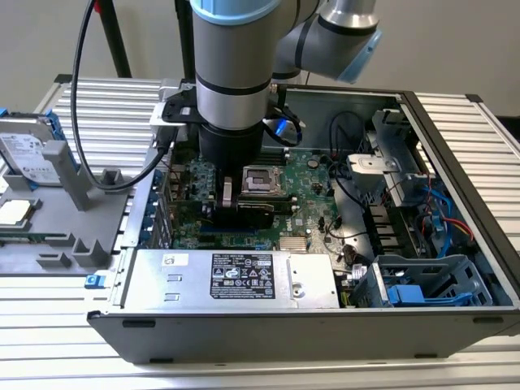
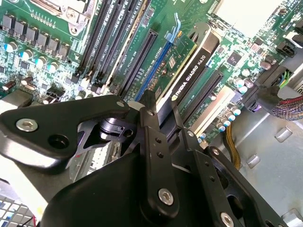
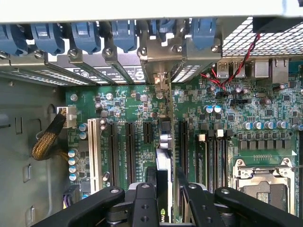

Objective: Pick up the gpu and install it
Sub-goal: 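Insert the gpu into the slot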

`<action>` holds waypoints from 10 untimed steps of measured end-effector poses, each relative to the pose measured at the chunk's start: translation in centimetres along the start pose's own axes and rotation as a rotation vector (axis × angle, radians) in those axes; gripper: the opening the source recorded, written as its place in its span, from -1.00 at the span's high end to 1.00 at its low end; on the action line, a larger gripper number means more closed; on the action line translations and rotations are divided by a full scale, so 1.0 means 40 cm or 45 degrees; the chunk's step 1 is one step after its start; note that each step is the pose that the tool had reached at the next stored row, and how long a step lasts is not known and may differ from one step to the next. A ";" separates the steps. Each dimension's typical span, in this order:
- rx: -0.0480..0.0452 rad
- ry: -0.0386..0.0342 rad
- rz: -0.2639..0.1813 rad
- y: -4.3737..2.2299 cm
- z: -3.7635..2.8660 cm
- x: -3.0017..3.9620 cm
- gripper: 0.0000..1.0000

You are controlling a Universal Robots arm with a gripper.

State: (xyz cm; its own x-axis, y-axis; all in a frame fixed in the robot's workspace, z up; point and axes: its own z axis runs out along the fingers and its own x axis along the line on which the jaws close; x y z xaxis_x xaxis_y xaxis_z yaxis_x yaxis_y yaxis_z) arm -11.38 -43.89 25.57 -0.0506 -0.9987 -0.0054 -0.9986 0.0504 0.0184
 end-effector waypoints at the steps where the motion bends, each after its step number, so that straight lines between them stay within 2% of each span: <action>1: 0.000 0.0000 0.000 0.000 0.000 0.000 1.00; 10: 0.000 0.0000 0.000 0.000 0.000 0.000 1.00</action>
State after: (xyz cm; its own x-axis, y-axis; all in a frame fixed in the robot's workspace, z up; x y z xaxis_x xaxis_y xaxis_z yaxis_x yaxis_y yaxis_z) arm -11.38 -43.89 25.55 -0.0505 -0.9987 -0.0054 -0.9986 0.0504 0.0184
